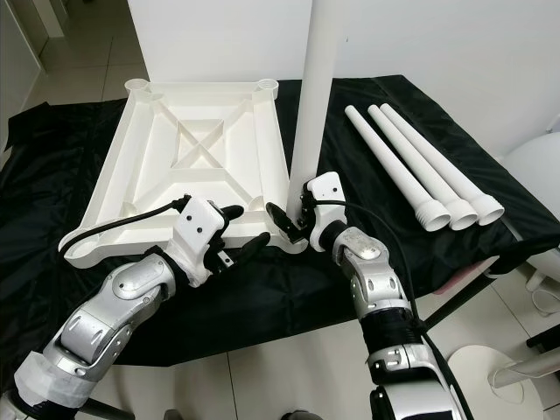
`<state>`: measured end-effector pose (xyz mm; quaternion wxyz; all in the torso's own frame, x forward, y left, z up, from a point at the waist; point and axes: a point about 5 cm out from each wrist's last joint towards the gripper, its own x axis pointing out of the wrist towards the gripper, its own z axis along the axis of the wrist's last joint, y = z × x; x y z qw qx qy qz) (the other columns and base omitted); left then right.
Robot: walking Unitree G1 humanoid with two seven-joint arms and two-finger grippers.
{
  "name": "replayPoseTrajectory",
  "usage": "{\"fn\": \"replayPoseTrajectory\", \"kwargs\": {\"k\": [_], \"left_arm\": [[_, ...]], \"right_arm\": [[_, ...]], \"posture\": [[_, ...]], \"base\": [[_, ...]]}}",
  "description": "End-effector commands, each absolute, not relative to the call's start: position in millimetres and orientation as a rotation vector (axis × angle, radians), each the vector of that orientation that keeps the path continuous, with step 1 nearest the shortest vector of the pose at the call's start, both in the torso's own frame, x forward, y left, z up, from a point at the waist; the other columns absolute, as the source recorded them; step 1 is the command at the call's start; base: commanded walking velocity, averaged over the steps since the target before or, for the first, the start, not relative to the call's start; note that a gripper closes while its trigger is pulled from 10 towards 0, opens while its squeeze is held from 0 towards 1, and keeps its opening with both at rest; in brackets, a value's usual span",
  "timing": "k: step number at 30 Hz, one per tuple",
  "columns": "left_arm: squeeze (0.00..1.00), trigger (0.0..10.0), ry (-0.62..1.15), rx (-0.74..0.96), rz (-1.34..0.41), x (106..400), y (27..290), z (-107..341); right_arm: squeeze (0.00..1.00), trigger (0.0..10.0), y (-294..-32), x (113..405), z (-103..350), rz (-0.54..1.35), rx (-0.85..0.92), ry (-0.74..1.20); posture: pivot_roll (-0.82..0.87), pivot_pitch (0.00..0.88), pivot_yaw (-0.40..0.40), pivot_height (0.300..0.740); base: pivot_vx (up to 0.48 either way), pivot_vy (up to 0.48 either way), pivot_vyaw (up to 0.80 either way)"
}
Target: Building children table
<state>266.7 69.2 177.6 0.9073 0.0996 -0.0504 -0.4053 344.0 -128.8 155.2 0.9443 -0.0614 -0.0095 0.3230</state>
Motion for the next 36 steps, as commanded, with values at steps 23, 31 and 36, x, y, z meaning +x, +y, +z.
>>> {"fn": "replayPoseTrajectory", "kwargs": {"k": [23,31,36], "left_arm": [[0.0,10.0,-0.095,0.224,-0.891,265.0,68.5,173.7],[0.0,10.0,-0.096,0.219,-0.888,268.1,71.1,174.4],[0.0,10.0,-0.107,0.227,-0.879,271.9,71.8,175.6]], "right_arm": [[0.0,10.0,-125.1,336.0,133.0,0.344,0.014,0.046],[0.0,10.0,-112.2,322.4,128.2,0.145,0.068,0.06],[0.0,10.0,-97.3,316.3,137.4,0.112,0.113,0.023]], "posture": [[-0.03,0.066,-0.008,0.74],[-0.05,0.064,-0.007,0.74],[-0.05,0.059,-0.008,0.74]], "base": [[0.0,0.0,0.0],[0.0,0.0,0.0],[0.0,0.0,0.0]]}}
